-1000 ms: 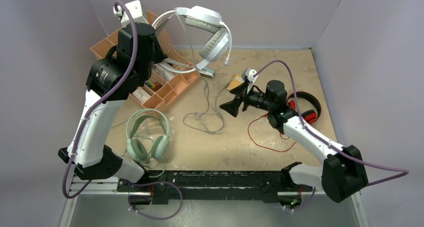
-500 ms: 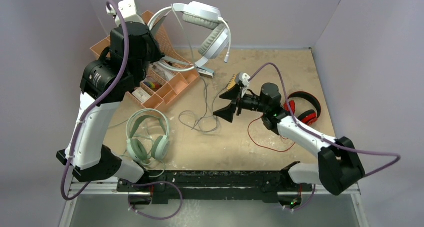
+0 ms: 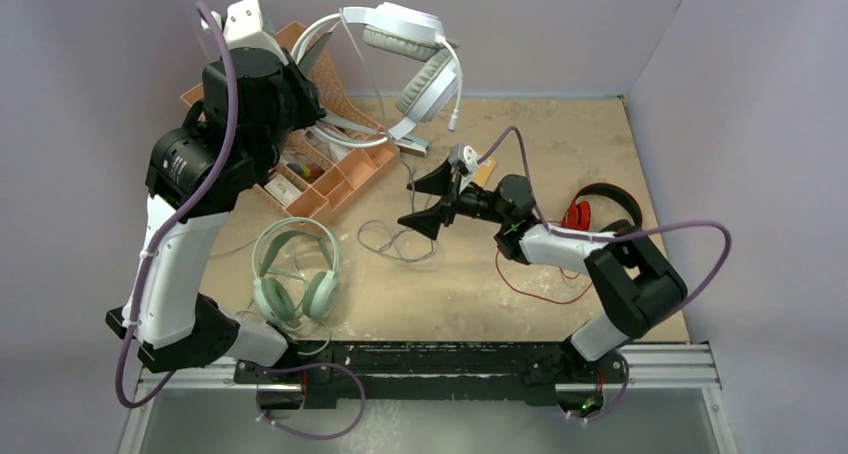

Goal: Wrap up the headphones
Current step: Wrap the headphones cable around the headphones.

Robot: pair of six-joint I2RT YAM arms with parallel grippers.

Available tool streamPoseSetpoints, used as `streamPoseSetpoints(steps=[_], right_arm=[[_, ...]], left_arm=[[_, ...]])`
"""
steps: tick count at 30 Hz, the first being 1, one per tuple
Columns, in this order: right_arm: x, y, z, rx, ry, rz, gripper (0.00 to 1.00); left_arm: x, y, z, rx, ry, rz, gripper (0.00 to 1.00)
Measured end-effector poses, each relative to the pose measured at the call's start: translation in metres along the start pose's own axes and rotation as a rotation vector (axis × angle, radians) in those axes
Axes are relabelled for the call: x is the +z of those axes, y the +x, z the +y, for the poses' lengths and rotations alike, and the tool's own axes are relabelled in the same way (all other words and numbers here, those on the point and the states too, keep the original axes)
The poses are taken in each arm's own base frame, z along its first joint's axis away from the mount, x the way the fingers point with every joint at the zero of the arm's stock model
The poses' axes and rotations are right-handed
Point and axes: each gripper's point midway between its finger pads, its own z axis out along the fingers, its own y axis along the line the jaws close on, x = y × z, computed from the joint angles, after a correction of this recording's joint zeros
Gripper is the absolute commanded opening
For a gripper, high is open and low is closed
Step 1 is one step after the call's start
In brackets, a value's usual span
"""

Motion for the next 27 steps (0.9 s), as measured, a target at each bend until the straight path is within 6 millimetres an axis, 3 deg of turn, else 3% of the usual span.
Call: streamPoseSetpoints(steps=[3, 5, 8, 12, 17, 22, 27], right_arm=[[0.008, 0.002, -0.008, 0.005, 0.021, -0.038, 0.85], [0.014, 0.0, -0.01, 0.001, 0.03, -0.068, 0.73], [0.019, -0.008, -0.011, 0.002, 0.035, -0.114, 0.46], [0.017, -0.018, -0.011, 0.0, 0.038, -0.157, 0.02], [-0.021, -0.013, -0.032, 0.046, 0.108, -0.149, 0.0], [-0.059, -0.012, -0.039, 0.103, 0.152, -0.087, 0.0], [-0.077, 0.005, -0.038, 0.2, 0.215, 0.074, 0.0]], left_arm=[[-0.001, 0.001, -0.002, -0.002, 0.014, 0.006, 0.0], [-0.001, 0.002, -0.003, -0.002, 0.02, 0.01, 0.0], [-0.002, 0.003, -0.007, -0.008, 0.04, 0.022, 0.0], [-0.006, 0.013, -0.016, -0.005, 0.107, 0.062, 0.0], [-0.011, 0.045, -0.031, 0.055, 0.239, 0.171, 0.0], [-0.014, 0.116, -0.045, 0.22, 0.434, 0.374, 0.0], [-0.013, 0.186, -0.02, 0.465, 0.521, 0.502, 0.0]])
